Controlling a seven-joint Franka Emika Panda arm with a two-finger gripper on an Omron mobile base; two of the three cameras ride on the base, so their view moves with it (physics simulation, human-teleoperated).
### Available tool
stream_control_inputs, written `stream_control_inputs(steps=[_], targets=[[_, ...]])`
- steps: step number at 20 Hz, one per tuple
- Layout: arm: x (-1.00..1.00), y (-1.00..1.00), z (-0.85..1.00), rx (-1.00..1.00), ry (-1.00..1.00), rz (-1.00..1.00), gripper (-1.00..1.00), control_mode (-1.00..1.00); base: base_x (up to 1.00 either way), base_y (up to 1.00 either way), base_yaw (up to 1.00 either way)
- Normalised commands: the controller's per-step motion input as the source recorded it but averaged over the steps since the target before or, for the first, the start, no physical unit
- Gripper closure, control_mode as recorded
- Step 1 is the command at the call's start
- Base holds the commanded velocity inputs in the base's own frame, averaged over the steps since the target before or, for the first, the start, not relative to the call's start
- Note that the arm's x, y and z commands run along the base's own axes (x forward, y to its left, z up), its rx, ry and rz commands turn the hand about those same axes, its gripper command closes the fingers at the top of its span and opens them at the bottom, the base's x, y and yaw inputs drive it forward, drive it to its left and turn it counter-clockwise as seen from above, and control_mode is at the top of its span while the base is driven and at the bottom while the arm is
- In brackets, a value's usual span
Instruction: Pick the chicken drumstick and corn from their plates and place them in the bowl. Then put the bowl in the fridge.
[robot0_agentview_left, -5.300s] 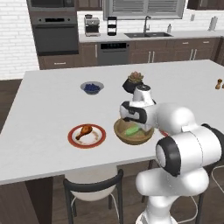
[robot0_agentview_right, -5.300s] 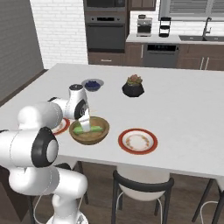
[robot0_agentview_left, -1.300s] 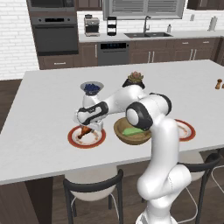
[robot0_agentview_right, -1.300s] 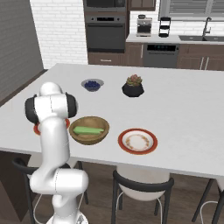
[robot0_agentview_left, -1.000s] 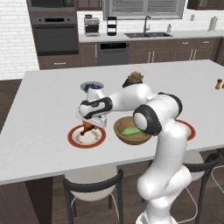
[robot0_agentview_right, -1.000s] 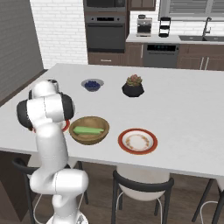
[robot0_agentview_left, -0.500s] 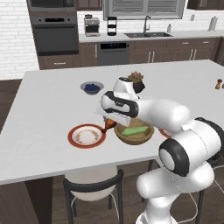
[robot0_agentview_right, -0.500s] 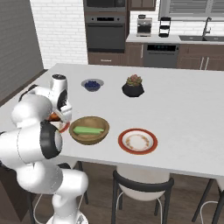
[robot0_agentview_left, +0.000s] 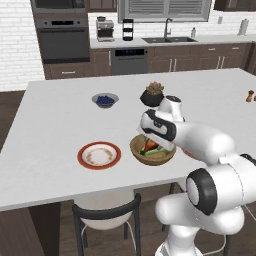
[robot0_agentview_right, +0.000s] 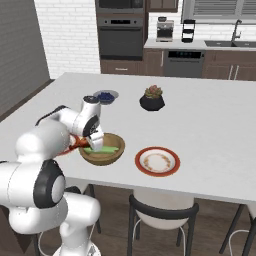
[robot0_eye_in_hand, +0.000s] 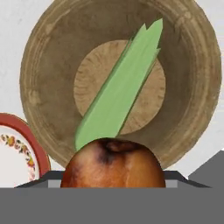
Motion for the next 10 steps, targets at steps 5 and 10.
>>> stream_control_inputs(steps=[5, 10], targets=[[0.6, -0.67, -0.04, 0.0, 0.09, -0.13, 1.0, -1.0, 0.0, 0.0, 0.0], [0.44, -0.17, -0.1, 0.0, 0.11, -0.14, 1.0, -1.0, 0.0, 0.0, 0.0]])
